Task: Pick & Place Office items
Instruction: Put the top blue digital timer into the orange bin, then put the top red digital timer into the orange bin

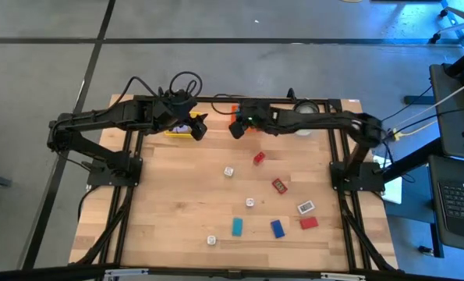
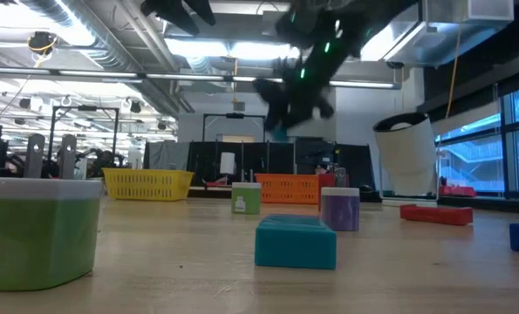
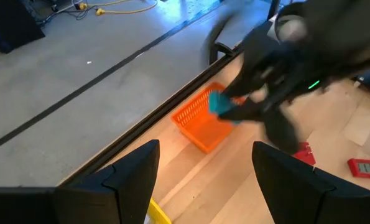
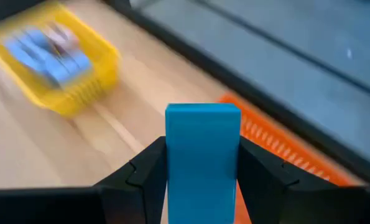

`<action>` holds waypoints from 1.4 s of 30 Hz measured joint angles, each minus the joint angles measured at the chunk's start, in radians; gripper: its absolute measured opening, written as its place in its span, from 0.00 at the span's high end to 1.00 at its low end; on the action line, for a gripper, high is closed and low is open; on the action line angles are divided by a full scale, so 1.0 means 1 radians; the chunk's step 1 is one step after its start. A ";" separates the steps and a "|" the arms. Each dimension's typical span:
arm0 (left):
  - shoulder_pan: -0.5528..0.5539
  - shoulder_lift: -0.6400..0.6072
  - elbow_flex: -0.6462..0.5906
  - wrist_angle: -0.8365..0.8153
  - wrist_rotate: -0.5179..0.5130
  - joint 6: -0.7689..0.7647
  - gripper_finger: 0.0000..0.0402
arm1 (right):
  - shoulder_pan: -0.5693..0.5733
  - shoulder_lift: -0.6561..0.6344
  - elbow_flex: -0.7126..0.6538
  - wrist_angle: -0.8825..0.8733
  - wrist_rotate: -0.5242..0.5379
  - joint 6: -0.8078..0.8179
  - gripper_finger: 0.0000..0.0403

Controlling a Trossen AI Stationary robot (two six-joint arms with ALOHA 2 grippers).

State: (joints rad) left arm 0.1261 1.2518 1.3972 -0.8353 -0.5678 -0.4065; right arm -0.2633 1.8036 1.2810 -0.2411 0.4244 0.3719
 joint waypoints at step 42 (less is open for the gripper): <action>0.000 0.000 0.000 -0.082 0.056 -0.078 0.37 | -0.073 -0.098 0.000 -0.385 -0.387 0.174 0.24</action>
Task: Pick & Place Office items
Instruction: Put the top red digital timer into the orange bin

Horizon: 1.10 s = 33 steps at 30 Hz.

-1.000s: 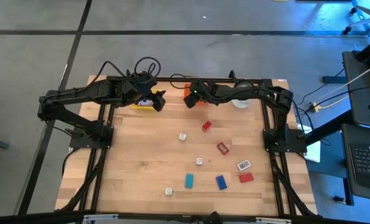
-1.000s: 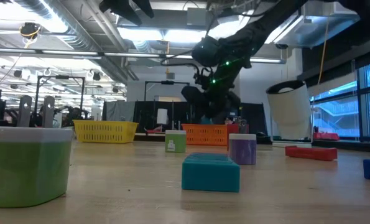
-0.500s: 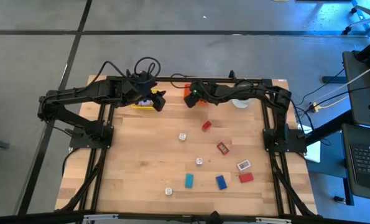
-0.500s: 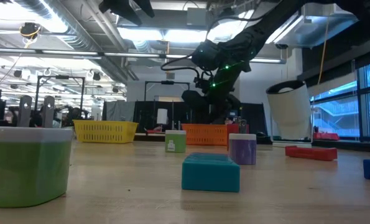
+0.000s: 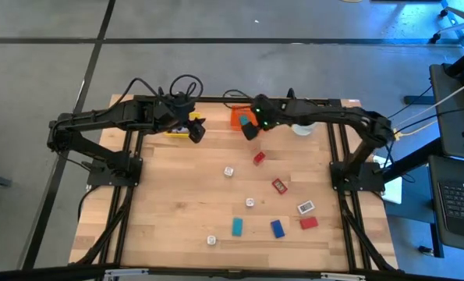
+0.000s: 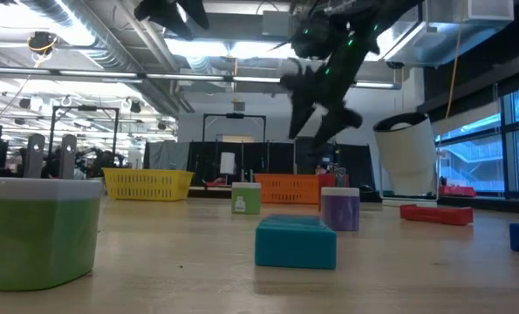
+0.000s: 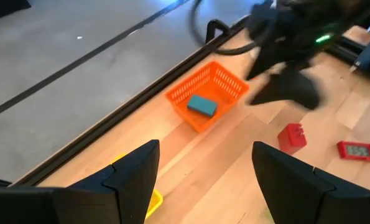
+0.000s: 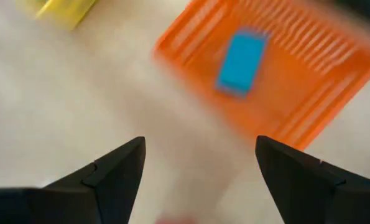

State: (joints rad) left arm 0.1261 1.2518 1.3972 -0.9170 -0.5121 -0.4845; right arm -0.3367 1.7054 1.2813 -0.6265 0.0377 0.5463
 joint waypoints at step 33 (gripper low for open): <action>-0.002 0.000 0.000 -0.082 0.012 0.113 0.37 | 0.459 -0.037 -0.338 -0.138 0.025 0.580 0.26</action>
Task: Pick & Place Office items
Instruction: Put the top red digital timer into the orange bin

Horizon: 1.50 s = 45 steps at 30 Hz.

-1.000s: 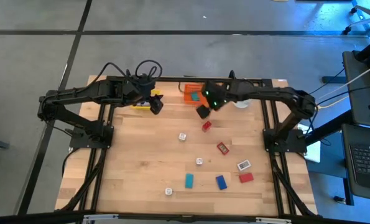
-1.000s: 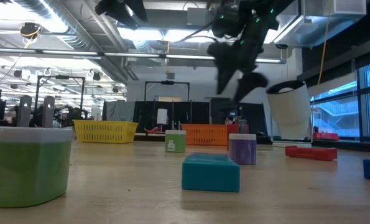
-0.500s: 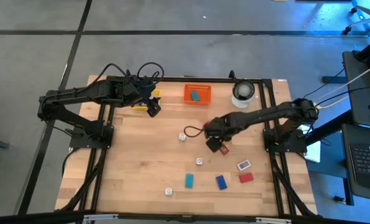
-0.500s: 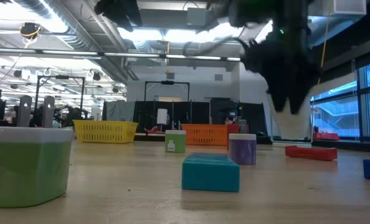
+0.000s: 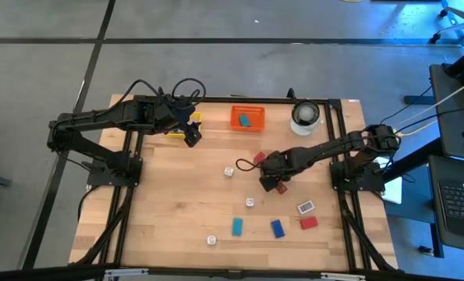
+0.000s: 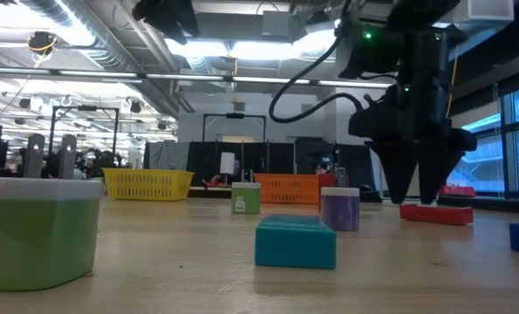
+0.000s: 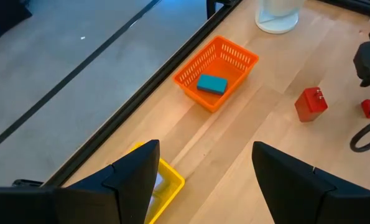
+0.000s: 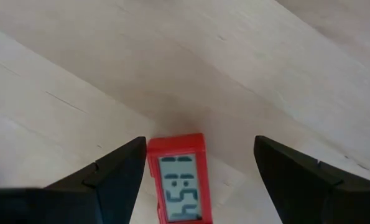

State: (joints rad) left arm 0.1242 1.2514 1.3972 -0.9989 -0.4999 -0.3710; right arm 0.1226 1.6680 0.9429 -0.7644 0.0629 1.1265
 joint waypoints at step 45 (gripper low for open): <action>0.000 0.000 0.000 -0.065 -0.003 0.045 0.37 | 0.089 0.060 0.067 0.073 0.017 0.228 0.62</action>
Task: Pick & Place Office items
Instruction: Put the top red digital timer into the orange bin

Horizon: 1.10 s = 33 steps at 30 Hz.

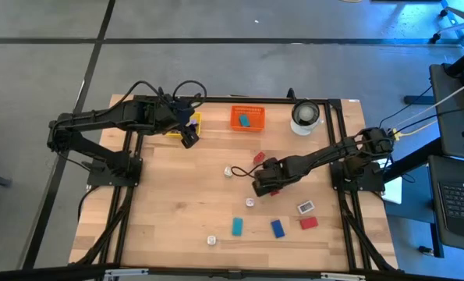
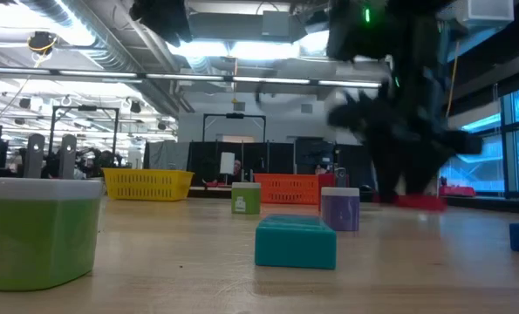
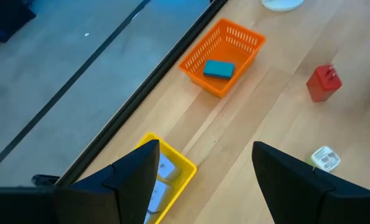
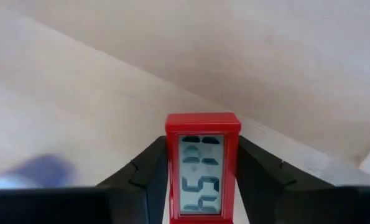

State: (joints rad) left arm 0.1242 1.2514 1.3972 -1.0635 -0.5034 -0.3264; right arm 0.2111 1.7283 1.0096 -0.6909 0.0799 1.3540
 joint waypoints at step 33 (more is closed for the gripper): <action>0.000 0.004 0.000 -0.009 -0.168 -0.002 0.37 | -0.280 -0.102 0.404 0.200 0.477 -0.785 0.60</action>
State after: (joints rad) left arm 0.1242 1.2556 1.3968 -1.0729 -0.6714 -0.3279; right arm -0.0685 1.6262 1.4134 -0.4908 0.5571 0.5693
